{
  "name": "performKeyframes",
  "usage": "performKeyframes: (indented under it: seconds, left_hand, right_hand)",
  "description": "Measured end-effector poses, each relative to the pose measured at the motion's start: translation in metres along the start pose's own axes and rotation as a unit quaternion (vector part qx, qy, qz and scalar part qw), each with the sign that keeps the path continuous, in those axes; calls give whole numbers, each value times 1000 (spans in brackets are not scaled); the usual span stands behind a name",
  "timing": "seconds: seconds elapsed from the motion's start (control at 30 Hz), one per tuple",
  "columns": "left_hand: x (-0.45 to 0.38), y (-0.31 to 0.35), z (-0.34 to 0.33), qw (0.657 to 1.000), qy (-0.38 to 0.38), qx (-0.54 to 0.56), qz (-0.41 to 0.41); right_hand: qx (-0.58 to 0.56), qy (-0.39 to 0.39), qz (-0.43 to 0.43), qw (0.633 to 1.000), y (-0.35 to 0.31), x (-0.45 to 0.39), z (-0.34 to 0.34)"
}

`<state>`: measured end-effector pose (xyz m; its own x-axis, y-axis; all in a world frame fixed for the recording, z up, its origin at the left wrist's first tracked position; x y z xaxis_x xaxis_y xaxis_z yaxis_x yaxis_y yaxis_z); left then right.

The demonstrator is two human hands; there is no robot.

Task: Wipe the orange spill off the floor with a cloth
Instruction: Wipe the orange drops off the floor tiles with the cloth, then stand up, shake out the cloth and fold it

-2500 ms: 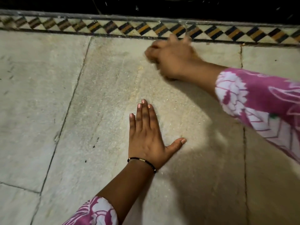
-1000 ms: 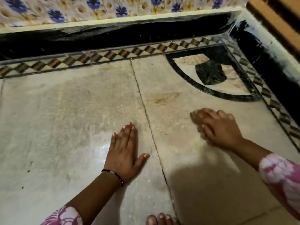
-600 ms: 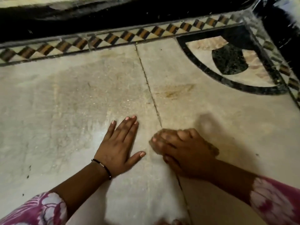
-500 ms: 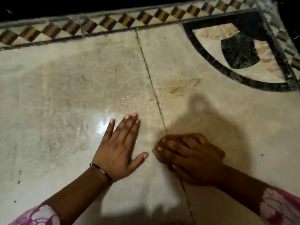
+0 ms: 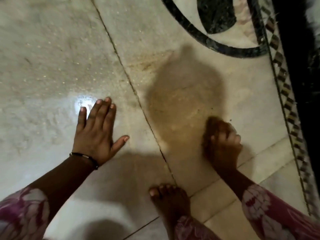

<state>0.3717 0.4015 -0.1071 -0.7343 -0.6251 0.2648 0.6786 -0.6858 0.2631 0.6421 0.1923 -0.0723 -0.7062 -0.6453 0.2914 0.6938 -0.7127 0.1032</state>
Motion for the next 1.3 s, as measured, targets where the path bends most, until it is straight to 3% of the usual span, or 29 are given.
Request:
performKeyframes:
  seconds: [0.03, 0.1, 0.2, 0.33, 0.47, 0.63, 0.67, 0.73, 0.8, 1.0, 1.13, 1.3]
  left_hand:
    - [0, 4, 9, 1000, -29, -9, 7]
    - [-2, 15, 33, 989, -135, -43, 46]
    - [8, 43, 95, 963, -231, -76, 114]
    - [57, 110, 202, 960, -237, 38, 143]
    - [133, 178, 354, 928, -172, 249, 216]
    - [217, 236, 511, 848, -36, 431, 306]
    - [229, 244, 529, 841, -16, 442, 312]
    - [256, 258, 555, 834, 21, 453, 315]
    - [280, 274, 573, 816, 46, 480, 318]
    - [368, 337, 591, 691, 42, 652, 309]
    - [443, 378, 598, 624, 77, 716, 304]
    - [514, 423, 612, 617, 131, 738, 241]
  right_hand:
    - [-16, -1, -118, 993, 13, -7, 10]
    - [-41, -47, -323, 944, 22, -22, 29]
    - [-161, -94, -401, 897, 17, -17, 90]
    - [-349, -107, -309, 878, -7, 45, 199]
    - [-579, -143, -259, 760, -38, 141, 359]
    - [-651, -255, -118, 706, -50, 254, 512]
    - [-640, -281, -92, 710, -49, 266, 528]
    - [-623, -314, -24, 716, -42, 290, 567]
    - [-631, -295, 13, 717, -29, 311, 592]
    - [-654, -230, 57, 718, 6, 379, 619]
    - [-716, -250, 42, 651, 26, 439, 635]
    - [-750, -263, 45, 605, 50, 505, 656]
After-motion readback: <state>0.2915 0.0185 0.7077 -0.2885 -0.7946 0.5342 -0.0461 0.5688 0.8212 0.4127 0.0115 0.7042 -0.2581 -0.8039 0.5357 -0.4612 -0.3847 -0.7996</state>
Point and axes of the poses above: each hand's wrist, its own x-axis away from the middle knuckle, its own z-axis out of the back of the hand, y = z × x, the point moved 2 cm from there along -x, towards the middle knuckle, and after that the axes turned 3 degrees about x, right-handed, at the moved point
